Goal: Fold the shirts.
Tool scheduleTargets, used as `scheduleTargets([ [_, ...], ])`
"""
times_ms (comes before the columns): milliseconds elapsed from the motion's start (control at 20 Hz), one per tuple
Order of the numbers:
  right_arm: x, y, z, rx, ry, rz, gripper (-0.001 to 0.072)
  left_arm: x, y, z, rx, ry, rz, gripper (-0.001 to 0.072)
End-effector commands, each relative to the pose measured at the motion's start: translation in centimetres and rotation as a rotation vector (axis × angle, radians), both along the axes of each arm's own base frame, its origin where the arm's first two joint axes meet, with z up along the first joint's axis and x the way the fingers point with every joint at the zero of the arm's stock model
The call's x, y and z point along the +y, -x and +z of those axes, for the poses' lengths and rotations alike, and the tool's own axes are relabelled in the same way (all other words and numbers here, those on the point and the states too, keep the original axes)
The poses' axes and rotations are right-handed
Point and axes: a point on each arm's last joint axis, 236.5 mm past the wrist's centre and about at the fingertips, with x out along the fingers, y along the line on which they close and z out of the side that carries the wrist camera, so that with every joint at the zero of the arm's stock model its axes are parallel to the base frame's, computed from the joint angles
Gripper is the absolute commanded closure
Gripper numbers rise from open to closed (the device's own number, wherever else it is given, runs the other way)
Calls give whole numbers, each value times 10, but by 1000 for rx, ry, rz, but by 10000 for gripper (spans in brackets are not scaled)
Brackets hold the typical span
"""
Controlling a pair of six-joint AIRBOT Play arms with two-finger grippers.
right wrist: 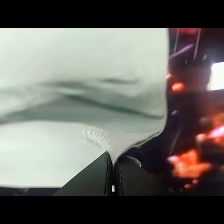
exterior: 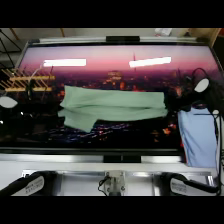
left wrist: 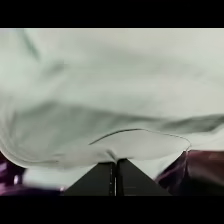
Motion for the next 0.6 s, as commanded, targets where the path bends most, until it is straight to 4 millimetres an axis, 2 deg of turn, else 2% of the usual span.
scheduleTargets([
  [0, -15, -35, 11, -148, 43, -97, 642, 12, -55, 53, -109, 12, 33, 676],
  [150, -12, -68, 15, -265, -2, -156, 642, 8, -102, 40, -88, 52, 31, 675],
  [300, -13, -81, 0, -274, -15, -187, 641, 11, -142, 8, -9, 94, 74, 675],
  [400, -14, -83, -15, -254, -13, -191, 641, 9, -153, -20, 71, 125, 94, 675],
  [550, -14, -86, -38, -227, -13, -195, 641, 5, -158, -54, 113, 119, 73, 675],
])
